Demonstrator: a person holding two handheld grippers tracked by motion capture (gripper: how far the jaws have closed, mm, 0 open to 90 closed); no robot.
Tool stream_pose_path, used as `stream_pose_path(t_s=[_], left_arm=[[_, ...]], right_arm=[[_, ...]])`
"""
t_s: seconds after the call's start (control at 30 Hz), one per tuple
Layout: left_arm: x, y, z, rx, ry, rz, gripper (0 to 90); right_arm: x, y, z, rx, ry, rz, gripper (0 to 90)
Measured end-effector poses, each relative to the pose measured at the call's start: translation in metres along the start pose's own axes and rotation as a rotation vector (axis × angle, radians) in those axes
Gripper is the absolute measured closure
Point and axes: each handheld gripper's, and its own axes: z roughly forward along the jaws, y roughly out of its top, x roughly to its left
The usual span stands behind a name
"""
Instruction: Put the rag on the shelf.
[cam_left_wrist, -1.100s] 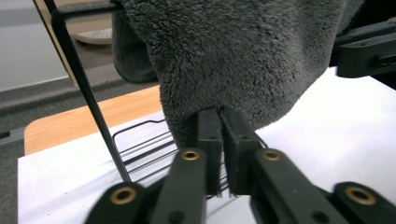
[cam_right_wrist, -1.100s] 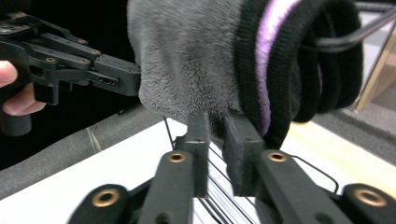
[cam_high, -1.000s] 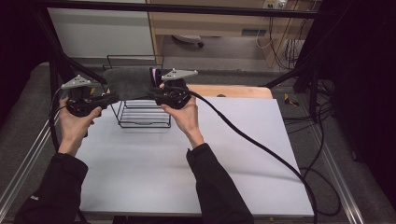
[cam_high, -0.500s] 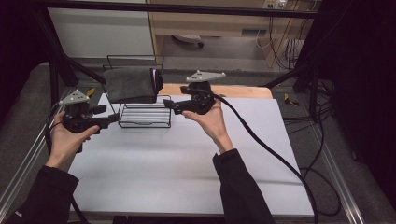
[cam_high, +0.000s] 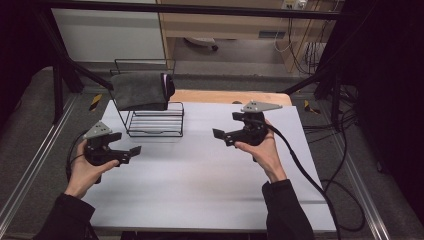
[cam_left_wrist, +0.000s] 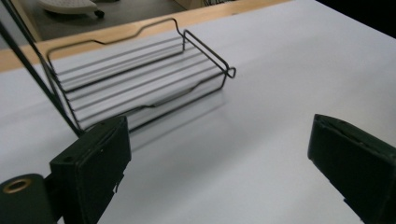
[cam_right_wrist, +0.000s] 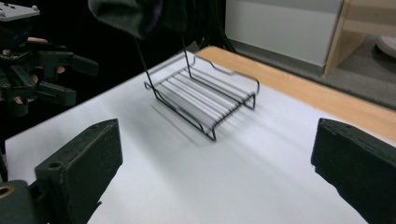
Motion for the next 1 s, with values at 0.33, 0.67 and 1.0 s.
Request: stream_pose_path(t_s=[0.33,0.67,1.0], left_arm=[[-0.017,-0.039,0.028,0.038,-0.031,0.032,6.1],[-0.022,-0.062,0.036,0.082,-0.062,0.094,8.2],[-0.016,-0.076,0.033,0.086,-0.067,0.090,8.2]], right_arm=[[-0.026,-0.077,-0.026,0.028,0.005,0.042,0.9],[-0.045,-0.145,-0.053,0.103,-0.009,0.071,0.9],[-0.056,-0.183,-0.075,0.139,-0.051,0.114,0.9]])
